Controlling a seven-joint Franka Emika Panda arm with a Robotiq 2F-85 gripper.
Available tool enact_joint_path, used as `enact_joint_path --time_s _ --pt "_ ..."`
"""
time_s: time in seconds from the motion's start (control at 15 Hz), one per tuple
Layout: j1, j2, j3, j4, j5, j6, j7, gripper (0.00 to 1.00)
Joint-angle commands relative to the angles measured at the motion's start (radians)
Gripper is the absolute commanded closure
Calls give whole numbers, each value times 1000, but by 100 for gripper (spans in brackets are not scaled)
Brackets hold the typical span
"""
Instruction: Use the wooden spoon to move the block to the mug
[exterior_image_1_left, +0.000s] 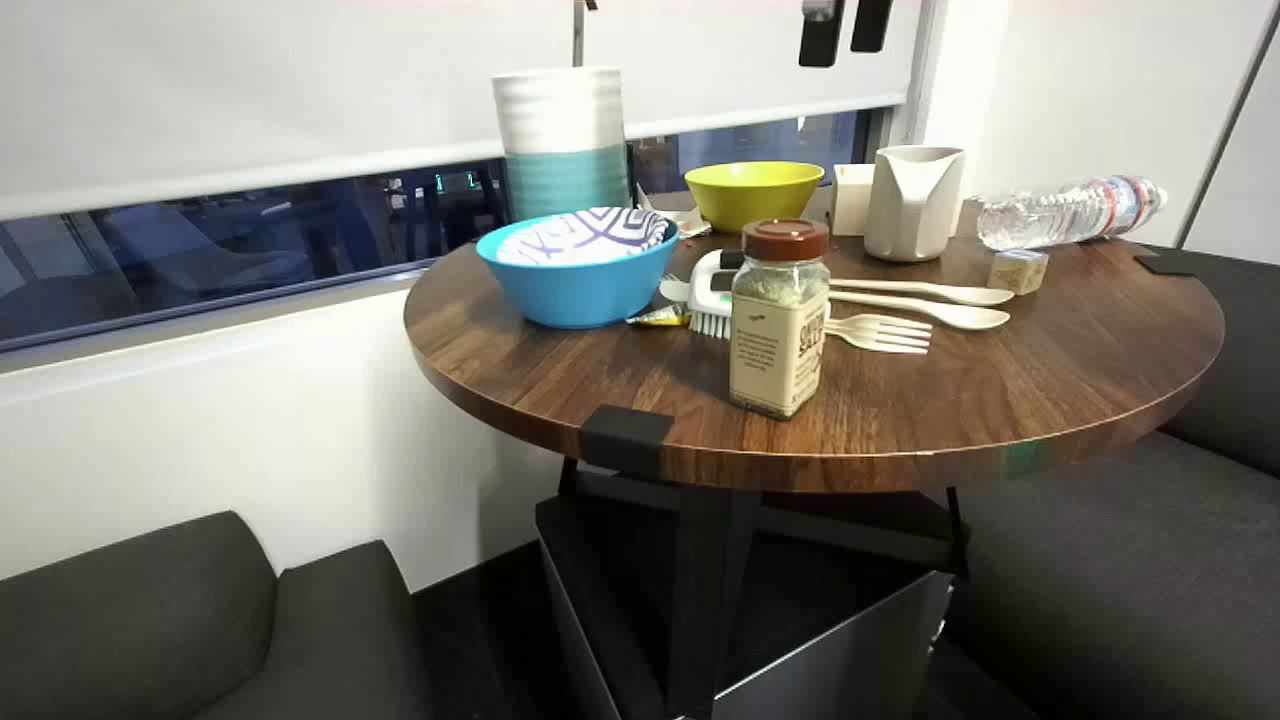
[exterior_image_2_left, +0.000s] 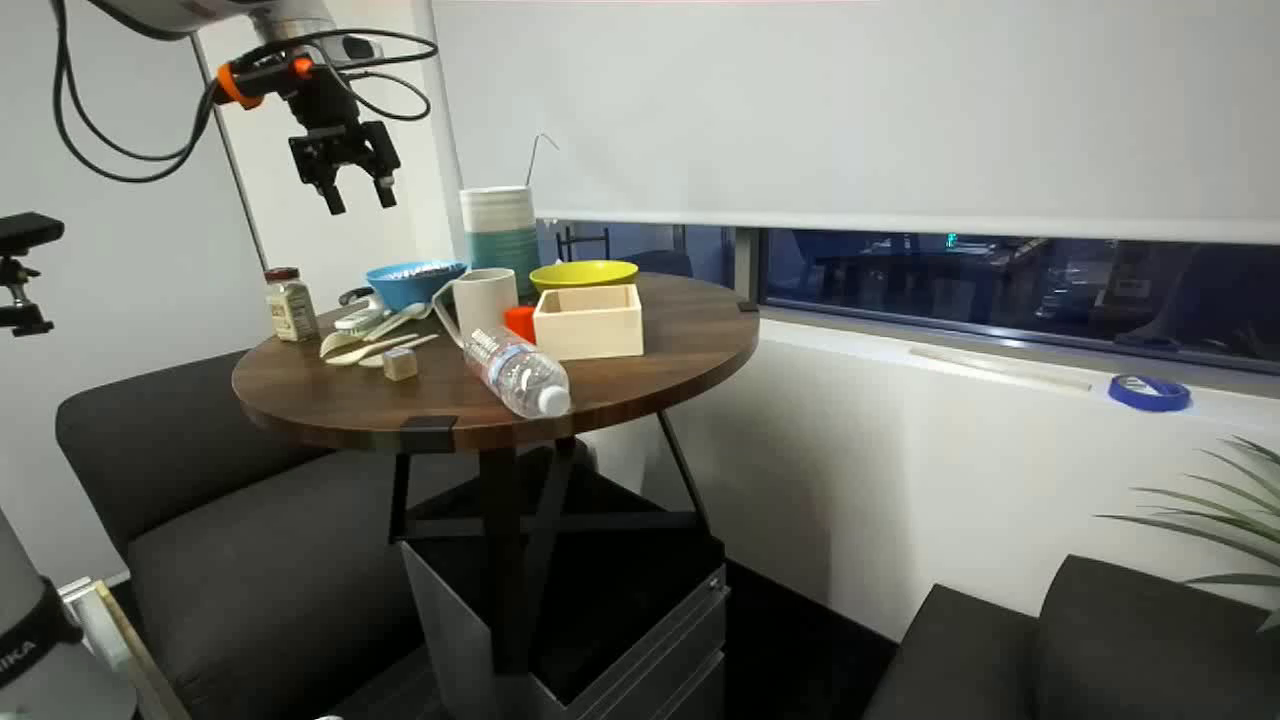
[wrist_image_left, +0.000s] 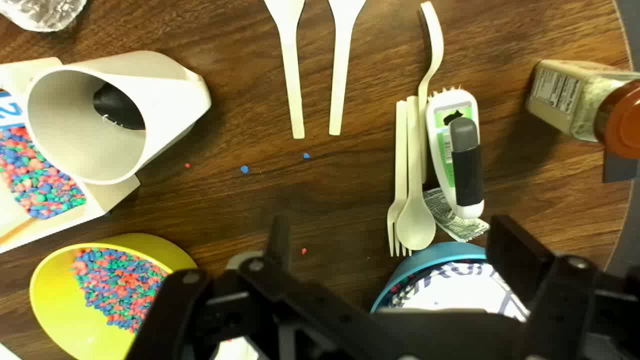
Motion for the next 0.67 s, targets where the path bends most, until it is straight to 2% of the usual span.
enact_joint_path --time_s 0.0,0.33,0.6 --pt "14 2 -12 3 -5 -3 4 0" --pt "14 2 -12 3 -5 -3 4 0" --pt "0 -83 -95 -143 99 36 -13 0"
